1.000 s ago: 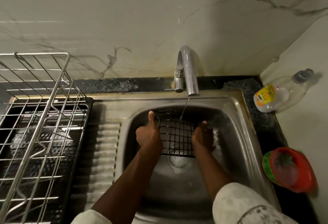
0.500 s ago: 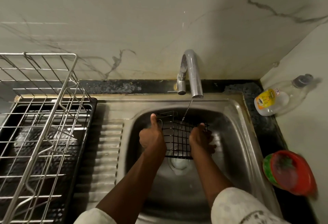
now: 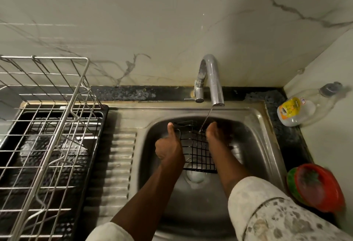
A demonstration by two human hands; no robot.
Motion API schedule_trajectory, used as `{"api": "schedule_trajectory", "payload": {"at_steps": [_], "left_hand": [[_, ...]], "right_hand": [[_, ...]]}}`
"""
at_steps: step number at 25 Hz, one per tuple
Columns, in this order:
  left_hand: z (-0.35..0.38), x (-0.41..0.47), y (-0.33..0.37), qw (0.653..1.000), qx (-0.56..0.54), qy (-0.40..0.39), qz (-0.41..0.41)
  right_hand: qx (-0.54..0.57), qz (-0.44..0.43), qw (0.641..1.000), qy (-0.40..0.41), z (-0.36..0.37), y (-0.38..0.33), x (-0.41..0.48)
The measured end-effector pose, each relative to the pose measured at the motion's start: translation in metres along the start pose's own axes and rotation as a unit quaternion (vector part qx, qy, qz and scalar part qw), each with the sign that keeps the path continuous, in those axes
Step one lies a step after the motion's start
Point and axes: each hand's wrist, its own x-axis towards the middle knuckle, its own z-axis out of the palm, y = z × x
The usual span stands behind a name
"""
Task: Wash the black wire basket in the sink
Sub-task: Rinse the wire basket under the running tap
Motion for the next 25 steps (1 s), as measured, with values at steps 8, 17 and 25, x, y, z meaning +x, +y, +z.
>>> {"api": "schedule_trajectory", "payload": {"at_steps": [8,17,25], "left_hand": [[0.002,0.014,-0.002,1.0,-0.001,0.006,-0.016],[-0.002,0.013,-0.01,0.998,-0.027,0.014,-0.051],[0.002,0.03,-0.008,0.999,-0.013,0.007,-0.047]], "right_hand": [[-0.009,-0.106,0.994,-0.017,0.024,-0.011,-0.068],[-0.025,-0.06,0.998,0.011,-0.009,0.019,0.004],[-0.018,-0.231,0.972,0.04,0.014,0.068,-0.033]]}}
